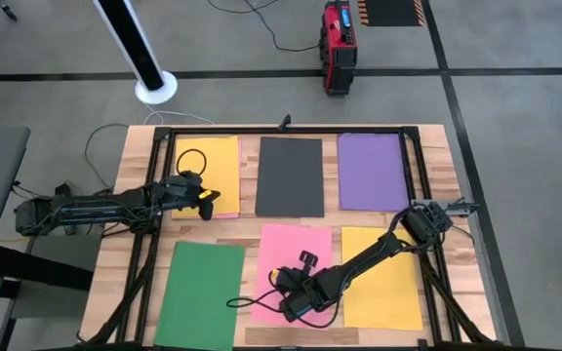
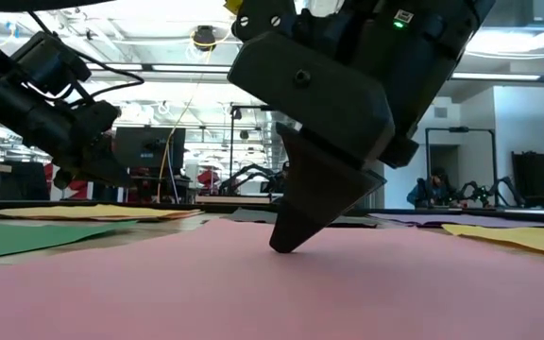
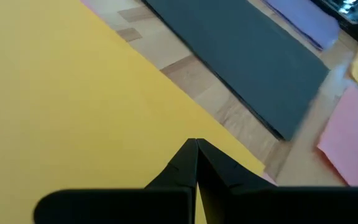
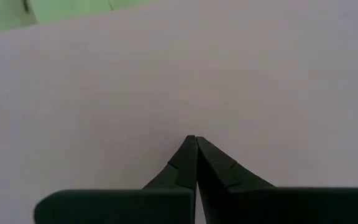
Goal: Organize paper
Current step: Move the pink paper to the bottom center of the table, then adjust the green paper
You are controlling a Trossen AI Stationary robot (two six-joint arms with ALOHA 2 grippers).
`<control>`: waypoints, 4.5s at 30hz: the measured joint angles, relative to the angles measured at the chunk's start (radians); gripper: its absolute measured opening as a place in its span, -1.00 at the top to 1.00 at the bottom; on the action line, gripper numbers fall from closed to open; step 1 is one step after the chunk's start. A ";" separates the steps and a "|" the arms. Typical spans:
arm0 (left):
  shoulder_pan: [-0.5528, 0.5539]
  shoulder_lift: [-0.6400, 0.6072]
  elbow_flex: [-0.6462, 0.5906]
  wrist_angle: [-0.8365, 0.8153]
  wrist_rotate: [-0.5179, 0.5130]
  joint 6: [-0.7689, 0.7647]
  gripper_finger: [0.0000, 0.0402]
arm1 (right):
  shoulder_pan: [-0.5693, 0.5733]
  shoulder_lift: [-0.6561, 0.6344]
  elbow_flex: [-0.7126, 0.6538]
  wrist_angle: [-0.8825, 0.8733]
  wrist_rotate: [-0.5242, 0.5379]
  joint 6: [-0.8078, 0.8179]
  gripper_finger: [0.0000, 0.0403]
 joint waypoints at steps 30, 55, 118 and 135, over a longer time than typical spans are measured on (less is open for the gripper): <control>-0.446 0.000 0.182 0.056 0.008 0.237 1.00 | -0.046 -0.222 -0.194 0.120 -0.092 -0.490 1.00; -0.581 0.000 0.182 -0.141 0.014 0.257 1.00 | -0.154 -0.572 -0.643 0.448 -0.099 -0.525 1.00; -0.851 0.363 0.182 -0.218 0.140 0.175 1.00 | -0.488 -0.579 -0.730 0.655 -0.644 -0.784 1.00; -0.939 0.492 0.230 -0.247 0.068 0.106 1.00 | -0.462 -0.599 -0.740 0.596 -0.587 -0.744 1.00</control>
